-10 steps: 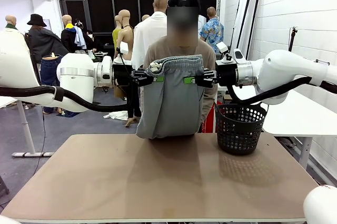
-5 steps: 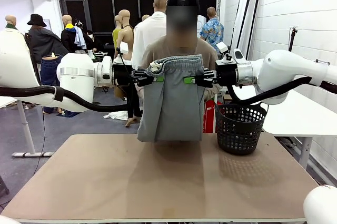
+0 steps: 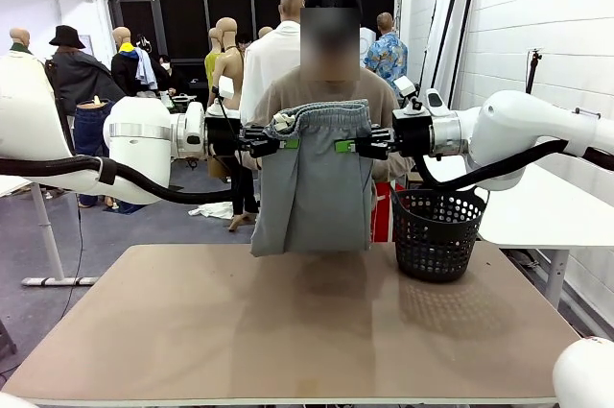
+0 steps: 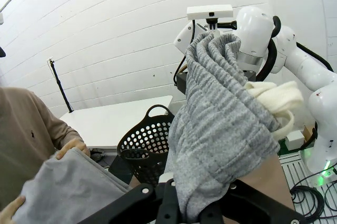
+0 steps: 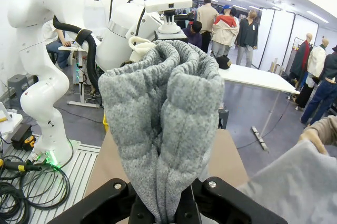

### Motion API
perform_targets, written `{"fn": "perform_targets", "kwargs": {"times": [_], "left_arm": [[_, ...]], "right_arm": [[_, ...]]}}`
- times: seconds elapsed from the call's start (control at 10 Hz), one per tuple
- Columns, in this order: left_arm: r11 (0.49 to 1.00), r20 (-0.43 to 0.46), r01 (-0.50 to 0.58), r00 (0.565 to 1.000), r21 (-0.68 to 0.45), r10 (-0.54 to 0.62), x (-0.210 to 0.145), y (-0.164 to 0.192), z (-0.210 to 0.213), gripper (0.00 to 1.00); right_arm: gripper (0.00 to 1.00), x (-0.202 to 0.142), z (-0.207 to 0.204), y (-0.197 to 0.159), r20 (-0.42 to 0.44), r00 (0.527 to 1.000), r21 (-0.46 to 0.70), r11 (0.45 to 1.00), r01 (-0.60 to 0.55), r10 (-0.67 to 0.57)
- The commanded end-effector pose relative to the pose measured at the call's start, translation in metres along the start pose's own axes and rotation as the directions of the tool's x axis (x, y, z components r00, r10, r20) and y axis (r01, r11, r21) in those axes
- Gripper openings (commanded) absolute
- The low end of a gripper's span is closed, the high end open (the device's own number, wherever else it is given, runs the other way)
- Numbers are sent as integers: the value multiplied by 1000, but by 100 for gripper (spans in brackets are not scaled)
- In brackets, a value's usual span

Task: Fold the training pants.
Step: Release the ends of the Training pants and then grab the overlapped ends.

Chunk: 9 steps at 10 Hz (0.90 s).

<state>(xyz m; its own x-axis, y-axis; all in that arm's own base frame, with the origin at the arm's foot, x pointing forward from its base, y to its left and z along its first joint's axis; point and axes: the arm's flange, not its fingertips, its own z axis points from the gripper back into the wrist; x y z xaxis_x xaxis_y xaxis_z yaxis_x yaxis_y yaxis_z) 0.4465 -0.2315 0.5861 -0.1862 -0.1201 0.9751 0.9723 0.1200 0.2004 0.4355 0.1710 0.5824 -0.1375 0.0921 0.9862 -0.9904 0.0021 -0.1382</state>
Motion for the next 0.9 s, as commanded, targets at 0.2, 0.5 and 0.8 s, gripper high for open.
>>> {"fn": "perform_targets", "kwargs": {"times": [0.2, 0.5, 0.8], "left_arm": [[1000, 20, 17, 1000, 22, -17, 1, -2, 0, 0], [1000, 20, 17, 1000, 22, -17, 1, -2, 0, 0], [1000, 20, 17, 1000, 22, -17, 1, -2, 0, 0]], "right_arm": [[0, 4, -1, 2, 7, 1000, 6, 1000, 1, -1], [0, 4, -1, 2, 7, 1000, 6, 1000, 1, -1], [0, 4, -1, 2, 7, 1000, 6, 1000, 1, -1]]}}
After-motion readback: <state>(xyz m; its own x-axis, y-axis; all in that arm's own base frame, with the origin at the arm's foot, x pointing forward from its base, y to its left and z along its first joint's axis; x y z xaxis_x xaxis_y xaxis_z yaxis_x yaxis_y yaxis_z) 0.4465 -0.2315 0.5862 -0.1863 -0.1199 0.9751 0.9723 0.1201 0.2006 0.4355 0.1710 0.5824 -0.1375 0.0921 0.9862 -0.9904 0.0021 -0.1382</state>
